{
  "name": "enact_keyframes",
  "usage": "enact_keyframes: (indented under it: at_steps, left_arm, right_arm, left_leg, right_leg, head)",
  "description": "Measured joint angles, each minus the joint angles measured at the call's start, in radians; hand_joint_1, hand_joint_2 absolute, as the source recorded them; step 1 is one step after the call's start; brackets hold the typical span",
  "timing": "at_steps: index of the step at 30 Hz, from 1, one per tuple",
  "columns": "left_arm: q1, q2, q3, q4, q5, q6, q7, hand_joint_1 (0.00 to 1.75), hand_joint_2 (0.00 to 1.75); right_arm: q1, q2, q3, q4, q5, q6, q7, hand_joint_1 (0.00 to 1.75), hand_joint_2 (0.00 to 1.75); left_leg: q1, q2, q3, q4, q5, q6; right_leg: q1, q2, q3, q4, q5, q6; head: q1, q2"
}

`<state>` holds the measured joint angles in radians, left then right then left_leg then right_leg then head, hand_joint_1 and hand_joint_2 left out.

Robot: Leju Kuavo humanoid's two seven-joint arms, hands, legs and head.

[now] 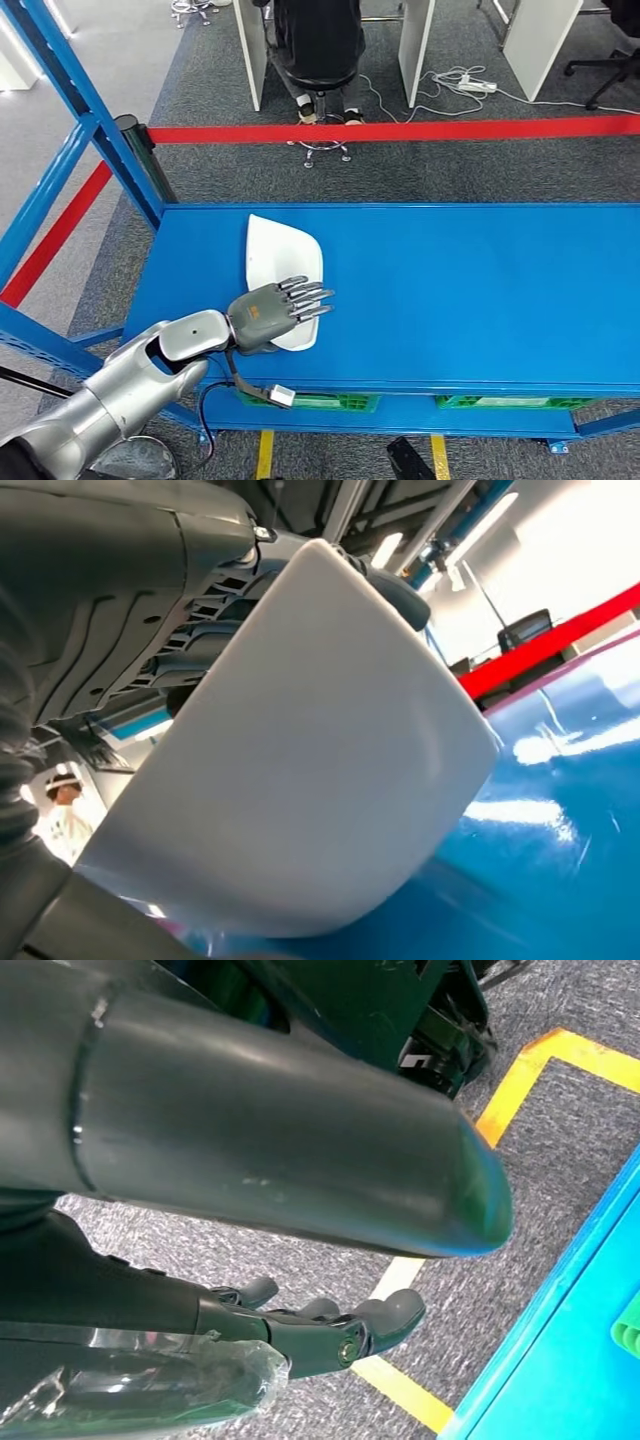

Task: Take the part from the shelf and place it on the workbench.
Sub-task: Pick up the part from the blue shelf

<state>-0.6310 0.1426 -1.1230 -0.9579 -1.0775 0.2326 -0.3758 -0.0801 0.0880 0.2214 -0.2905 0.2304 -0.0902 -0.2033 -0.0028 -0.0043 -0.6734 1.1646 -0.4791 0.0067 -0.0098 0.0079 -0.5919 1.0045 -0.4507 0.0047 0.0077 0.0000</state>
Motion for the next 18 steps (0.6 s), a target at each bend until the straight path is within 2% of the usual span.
enact_keyframes:
  at_steps: [1, 2, 3, 5, 7, 8, 10, 11, 12, 13, 14, 16, 17, 18]
  left_arm:
    - [-0.002, -0.005, -0.002, 0.001, 0.0, -0.001, 0.0, 1.06, 1.75]
    - [-0.004, -0.009, -0.004, 0.002, 0.0, -0.003, 0.001, 1.47, 1.75]
    - [-0.005, -0.013, -0.006, 0.003, 0.001, -0.004, 0.002, 1.69, 1.75]
    - [-0.005, -0.017, -0.011, 0.006, 0.0, -0.006, 0.01, 1.75, 1.75]
    - [-0.005, -0.019, -0.016, 0.011, -0.001, -0.005, 0.022, 1.75, 1.75]
    - [-0.005, -0.021, -0.017, 0.014, -0.002, -0.004, 0.028, 1.75, 1.75]
    - [-0.004, -0.023, -0.018, 0.021, -0.003, -0.002, 0.038, 1.75, 1.75]
    - [-0.002, -0.023, -0.019, 0.025, -0.003, -0.001, 0.041, 1.75, 1.75]
    - [0.0, -0.024, -0.02, 0.029, -0.003, 0.0, 0.043, 1.75, 1.75]
    - [0.001, -0.024, -0.02, 0.032, -0.004, 0.0, 0.044, 1.75, 1.75]
    - [0.002, -0.024, -0.02, 0.034, -0.004, 0.0, 0.044, 1.75, 1.75]
    - [0.001, -0.025, -0.02, 0.038, -0.004, 0.001, 0.045, 1.75, 1.75]
    - [0.0, -0.025, -0.02, 0.039, -0.004, 0.002, 0.045, 1.75, 1.75]
    - [-0.001, -0.025, -0.02, 0.039, -0.004, 0.003, 0.046, 1.75, 1.75]
  right_arm:
    - [-0.001, 0.001, 0.0, 0.0, 0.0, 0.0, 0.002, 0.0, 0.0]
    - [-0.002, 0.002, 0.001, 0.0, -0.001, 0.0, 0.003, 0.0, 0.0]
    - [-0.003, 0.004, 0.001, 0.0, -0.003, 0.0, 0.005, 0.0, 0.0]
    - [-0.003, 0.005, 0.001, 0.0, -0.006, 0.0, 0.009, 0.0, 0.0]
    - [-0.003, 0.006, 0.001, -0.001, -0.01, -0.001, 0.011, 0.0, 0.0]
    - [-0.003, 0.006, 0.001, -0.001, -0.012, -0.002, 0.012, 0.0, 0.0]
    - [-0.002, 0.006, 0.001, -0.001, -0.015, -0.003, 0.012, 0.0, 0.0]
    - [-0.001, 0.006, 0.001, -0.001, -0.016, -0.003, 0.012, 0.0, 0.0]
    - [0.001, 0.006, 0.001, -0.001, -0.017, -0.003, 0.012, 0.0, 0.0]
    - [0.003, 0.006, 0.001, -0.001, -0.017, -0.003, 0.012, 0.0, 0.0]
    - [0.003, 0.006, 0.001, -0.002, -0.017, -0.003, 0.012, 0.0, 0.0]
    - [0.002, 0.006, 0.001, -0.003, -0.017, -0.003, 0.011, 0.0, 0.0]
    - [0.0, 0.006, 0.001, -0.004, -0.017, -0.003, 0.011, 0.0, 0.0]
    - [-0.001, 0.007, 0.001, -0.005, -0.017, -0.003, 0.01, 0.0, 0.0]
  left_leg:
    - [-0.002, 0.0, 0.033, -0.066, 0.027, 0.008]
    - [-0.005, 0.0, 0.057, -0.114, 0.039, 0.013]
    - [-0.007, 0.0, 0.068, -0.139, 0.041, 0.017]
    - [-0.007, 0.0, 0.072, -0.154, 0.037, 0.02]
    - [-0.003, 0.0, 0.076, -0.162, 0.042, 0.026]
    - [0.0, 0.001, 0.078, -0.165, 0.044, 0.03]
    - [-0.001, 0.001, 0.078, -0.166, 0.044, 0.033]
    - [-0.001, 0.001, 0.078, -0.165, 0.044, 0.033]
    - [-0.002, 0.001, 0.078, -0.165, 0.044, 0.033]
    - [-0.002, 0.001, 0.078, -0.164, 0.044, 0.033]
    - [-0.002, 0.001, 0.079, -0.164, 0.043, 0.032]
    - [-0.005, -0.001, 0.079, -0.159, 0.039, 0.027]
    - [-0.007, -0.001, 0.077, -0.156, 0.037, 0.023]
    - [-0.009, -0.001, 0.075, -0.153, 0.036, 0.019]
  right_leg:
    - [0.002, 0.0, 0.001, 0.001, -0.001, 0.002]
    - [0.004, 0.0, -0.001, 0.002, -0.002, 0.005]
    - [0.005, 0.0, -0.003, 0.003, -0.002, 0.009]
    - [0.006, -0.002, -0.005, 0.002, -0.002, 0.018]
    - [0.004, -0.003, -0.018, 0.026, -0.021, 0.028]
    - [0.003, -0.004, -0.037, 0.064, -0.045, 0.032]
    - [0.001, -0.004, -0.098, 0.194, -0.107, 0.038]
    - [0.0, -0.004, -0.129, 0.255, -0.128, 0.041]
    - [0.0, -0.004, -0.147, 0.29, -0.133, 0.042]
    - [-0.001, -0.004, -0.147, 0.286, -0.119, 0.043]
    - [-0.001, -0.005, -0.126, 0.242, -0.088, 0.043]
    - [-0.002, -0.006, -0.055, 0.102, -0.026, 0.042]
    - [-0.003, -0.006, -0.028, 0.049, -0.01, 0.039]
    - [-0.003, -0.005, -0.012, 0.021, -0.006, 0.035]
  head:
    - [0.0, 0.0]
    - [0.0, 0.0]
    - [0.001, 0.0]
    - [0.001, 0.0]
    - [0.003, 0.0]
    - [0.006, 0.0]
    - [0.011, 0.0]
    - [0.011, 0.0]
    - [0.012, 0.0]
    - [0.012, 0.0]
    - [0.012, 0.0]
    - [0.013, 0.0]
    - [0.013, 0.0]
    - [0.013, 0.0]
